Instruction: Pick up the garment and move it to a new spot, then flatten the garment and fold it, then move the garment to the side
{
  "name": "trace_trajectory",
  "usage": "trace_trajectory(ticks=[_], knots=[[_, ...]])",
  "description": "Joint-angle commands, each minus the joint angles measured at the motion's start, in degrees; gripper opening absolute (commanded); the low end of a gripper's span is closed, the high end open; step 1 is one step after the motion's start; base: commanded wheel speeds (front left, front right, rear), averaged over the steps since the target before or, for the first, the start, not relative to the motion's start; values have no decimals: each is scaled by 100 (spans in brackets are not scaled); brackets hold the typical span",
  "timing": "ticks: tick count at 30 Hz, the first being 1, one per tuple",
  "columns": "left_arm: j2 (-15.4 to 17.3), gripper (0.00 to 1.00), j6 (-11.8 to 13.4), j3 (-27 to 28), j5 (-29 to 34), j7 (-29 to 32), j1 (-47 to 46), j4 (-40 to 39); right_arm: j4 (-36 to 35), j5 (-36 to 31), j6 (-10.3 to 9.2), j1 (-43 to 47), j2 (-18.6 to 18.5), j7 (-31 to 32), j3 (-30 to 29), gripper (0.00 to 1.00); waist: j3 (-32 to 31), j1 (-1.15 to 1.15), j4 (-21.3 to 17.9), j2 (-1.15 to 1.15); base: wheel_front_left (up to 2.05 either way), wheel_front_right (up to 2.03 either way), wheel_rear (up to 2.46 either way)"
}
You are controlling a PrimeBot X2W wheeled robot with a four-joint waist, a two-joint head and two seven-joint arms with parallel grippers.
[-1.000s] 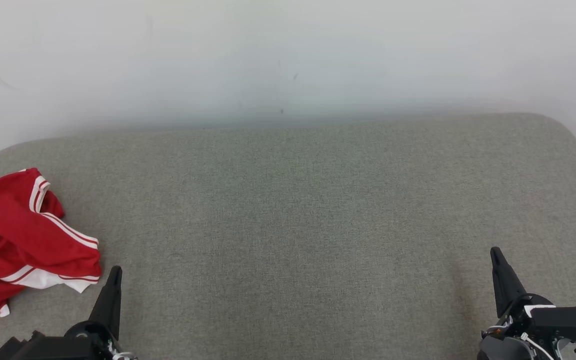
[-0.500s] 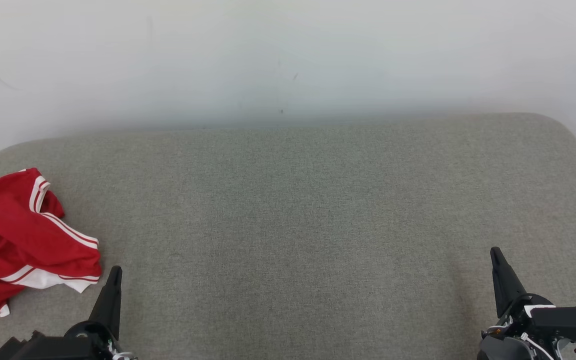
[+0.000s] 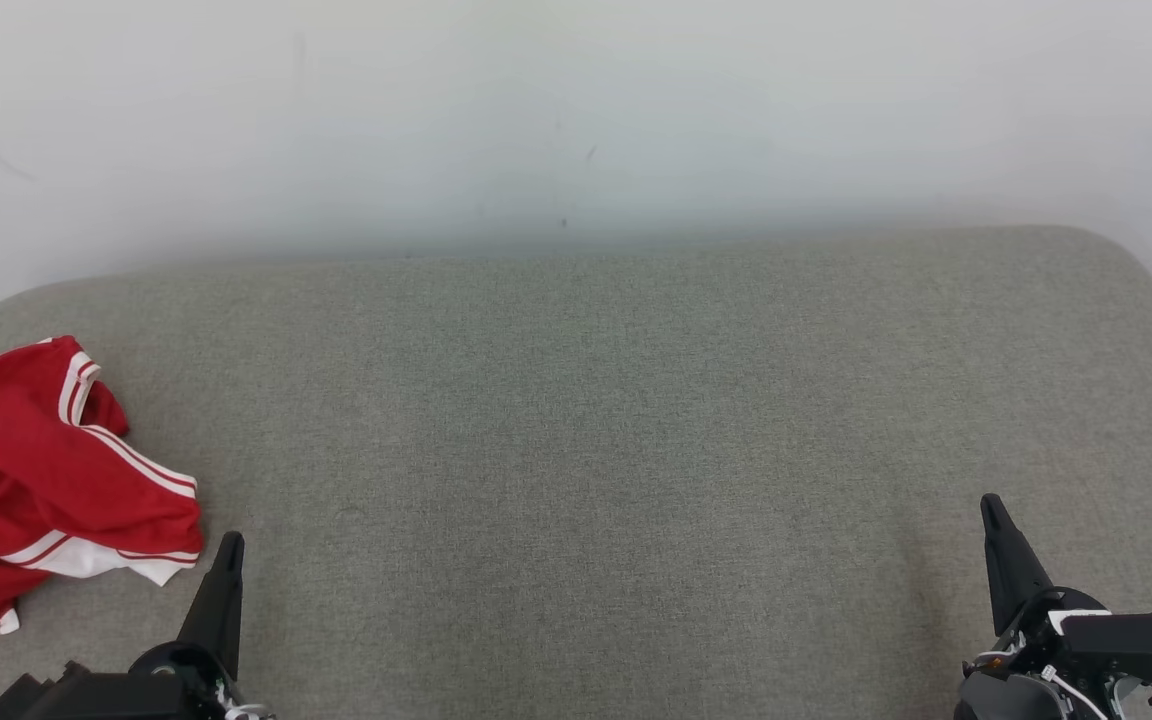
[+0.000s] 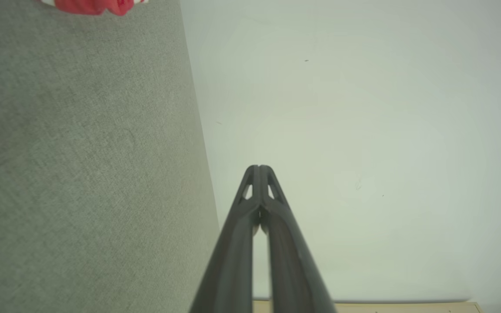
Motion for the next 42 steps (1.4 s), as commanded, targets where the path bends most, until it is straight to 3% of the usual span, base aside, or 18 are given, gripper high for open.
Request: trace_trajectory(ticks=[1,19,20,33,42], knots=[[30,0,-2,4,-23,20,-23,-18,-13,3,-13,53,6,12,-3,0,0,0,0,0,0,0,0],[30,0,-2,5,-23,20,-23,-18,-13,3,-13,53,6,12,-3,0,0,0,0,0,0,0,0],[0,100,0,0,0,0,0,0,0,0,0,0,0,0,0,100,0,0,0,0,0,0,0],[-31,100,0,-151,136,-261,186,91,85,-208,-1,125,7,-265,265,100,-63,0,-14,0,0,0,0],[-23,100,38,-125,796,-503,261,38,156,-1131,-2,133,-5,-506,417,100,-127,0,-25,0,0,0,0]])
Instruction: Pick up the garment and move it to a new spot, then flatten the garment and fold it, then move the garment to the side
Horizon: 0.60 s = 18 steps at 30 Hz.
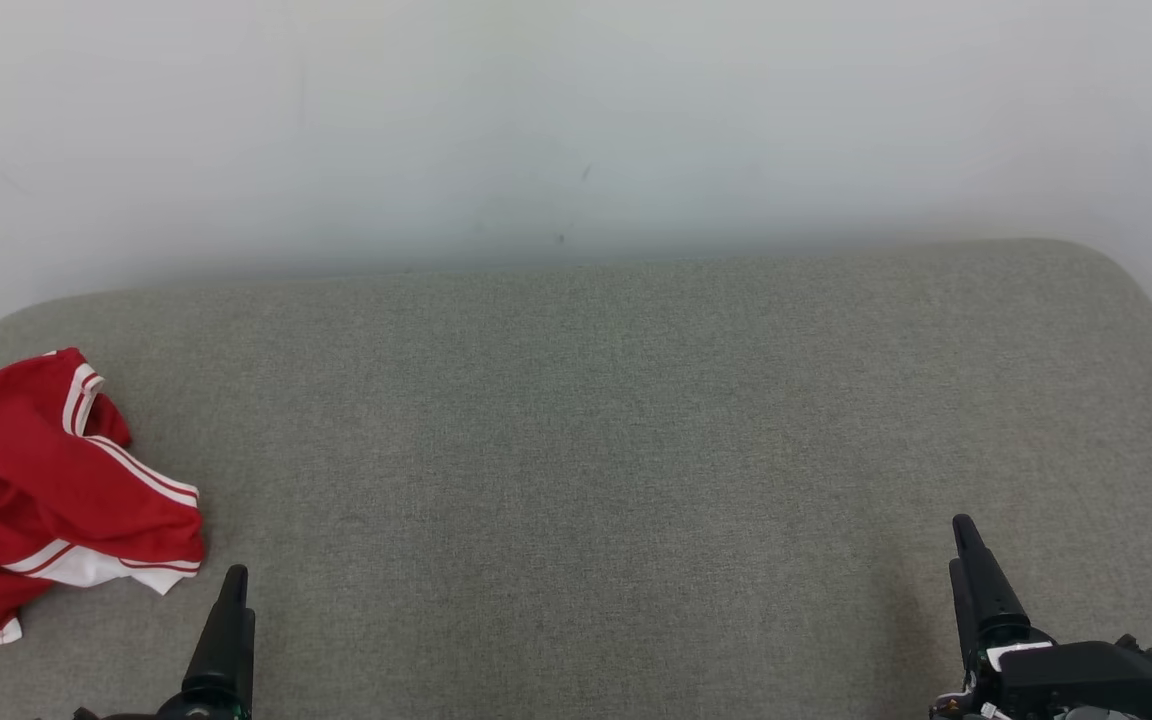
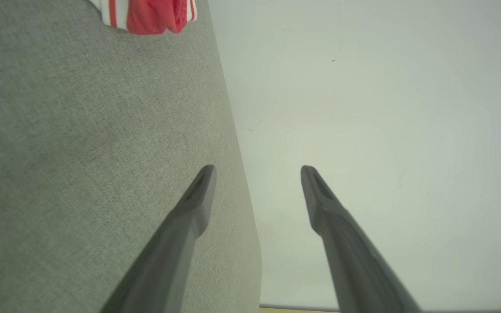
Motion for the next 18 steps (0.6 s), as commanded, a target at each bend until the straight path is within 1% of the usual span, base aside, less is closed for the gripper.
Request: trace_trajectory(ticks=[1,9,14,18], knots=[[34,100,16,14,206,-64,-60,-122,-67,-229,-2,-72,-24,-65,39,100,-9,0,-2,0,0,0,0],[40,100,250,-123,1213,-256,40,-267,-65,-1370,-2,-35,-19,-256,165,100,-60,0,-14,0,0,0,0],[45,100,310,-251,1942,-367,71,-260,-69,-1998,-3,-20,-18,-368,273,100,-82,0,-24,0,0,0,0],[49,100,404,-326,2546,-453,75,-253,-64,-2557,-3,-23,-18,-453,350,100,-96,0,-29,0,0,0,0]])
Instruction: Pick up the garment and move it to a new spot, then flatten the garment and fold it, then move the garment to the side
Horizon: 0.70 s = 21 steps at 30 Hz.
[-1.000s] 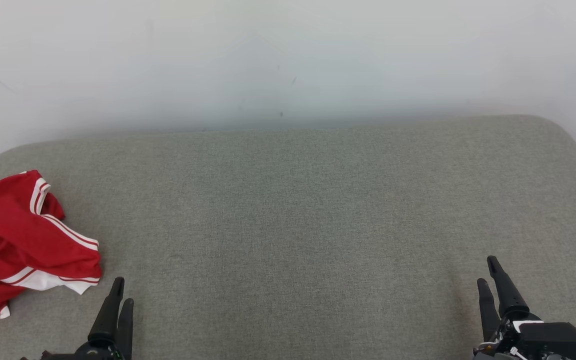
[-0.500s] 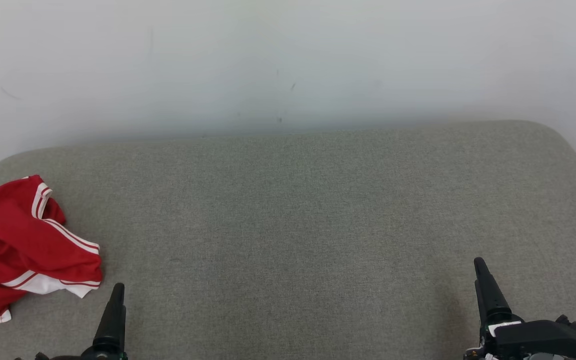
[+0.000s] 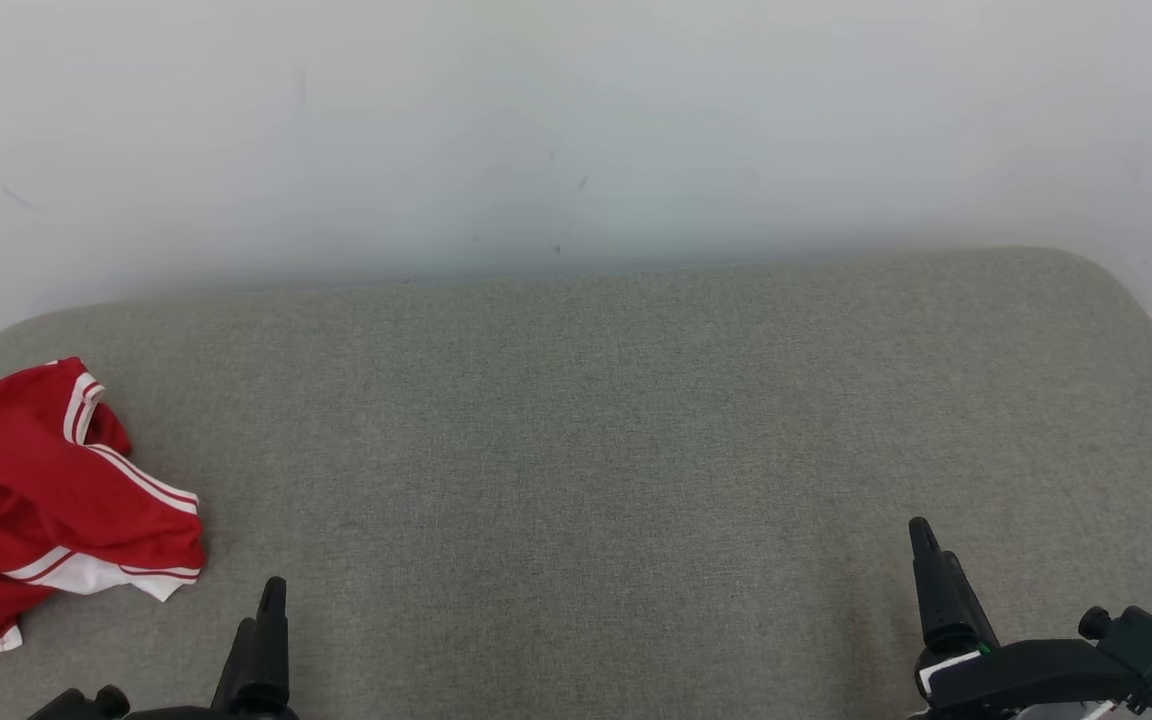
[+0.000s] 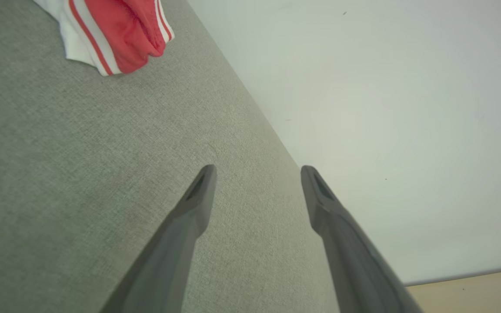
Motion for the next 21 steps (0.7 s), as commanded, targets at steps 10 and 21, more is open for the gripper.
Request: trace_trajectory(ticks=[10,21], knots=[[113,100,186,-191,1320,-229,-15,-80,48,-1142,-4,-30,-20,-194,15,100,-52,0,-2,0,0,0,0],[230,100,322,-345,2355,-427,75,-288,39,-2078,-5,-39,-22,-257,137,100,-105,0,-9,0,0,0,0]])
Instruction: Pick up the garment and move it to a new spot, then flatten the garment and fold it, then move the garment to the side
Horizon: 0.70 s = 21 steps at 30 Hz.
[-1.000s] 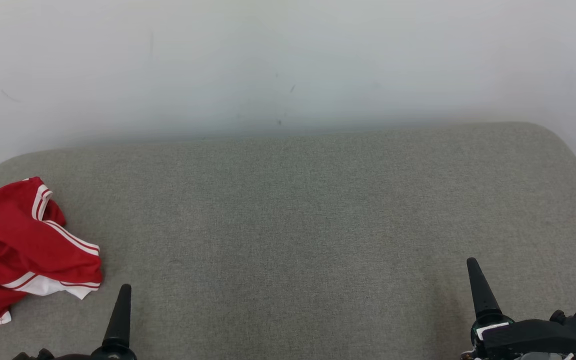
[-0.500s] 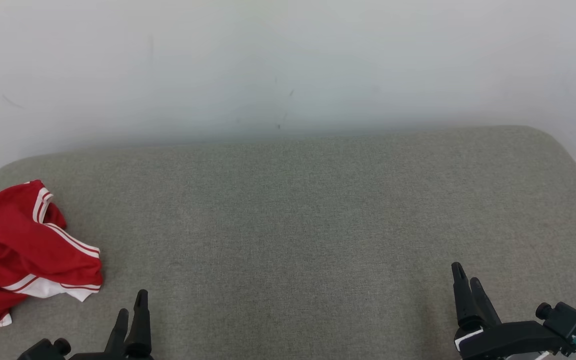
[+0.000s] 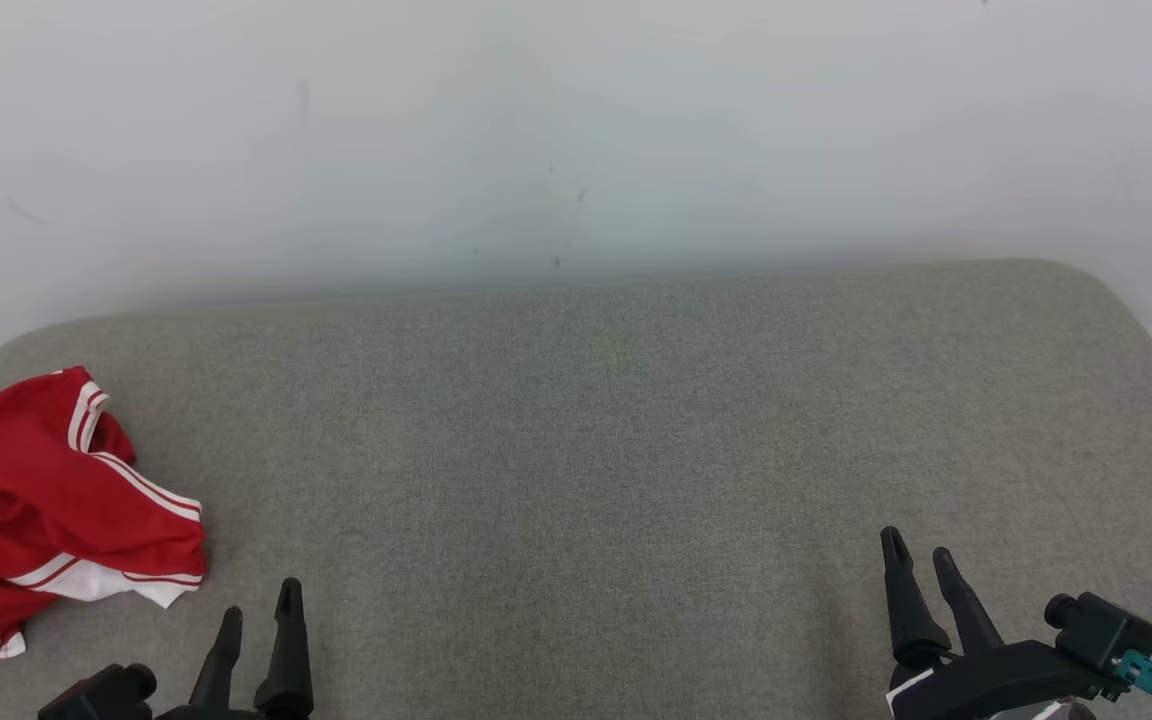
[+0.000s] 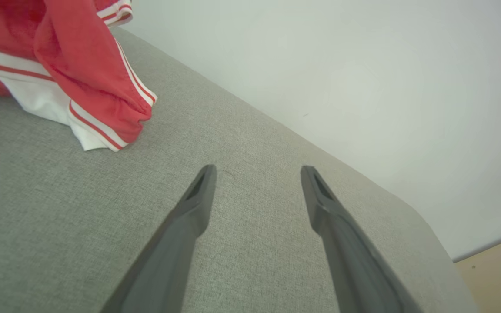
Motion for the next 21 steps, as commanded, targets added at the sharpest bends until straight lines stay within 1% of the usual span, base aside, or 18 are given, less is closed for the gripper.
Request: trace_trajectory(ticks=[1,10,21], knots=[[60,100,27,-22,216,-69,-6,-131,-66,-204,-5,-33,-21,-46,3,100,-9,0,-1,0,0,0,0],[142,100,110,-114,850,-212,64,-207,-67,-830,-6,9,-23,-145,65,100,-58,0,-16,0,0,0,0],[190,100,51,-124,1418,-374,167,-413,-14,-1442,-7,39,-24,-273,171,100,-117,0,-22,0,0,0,0]])
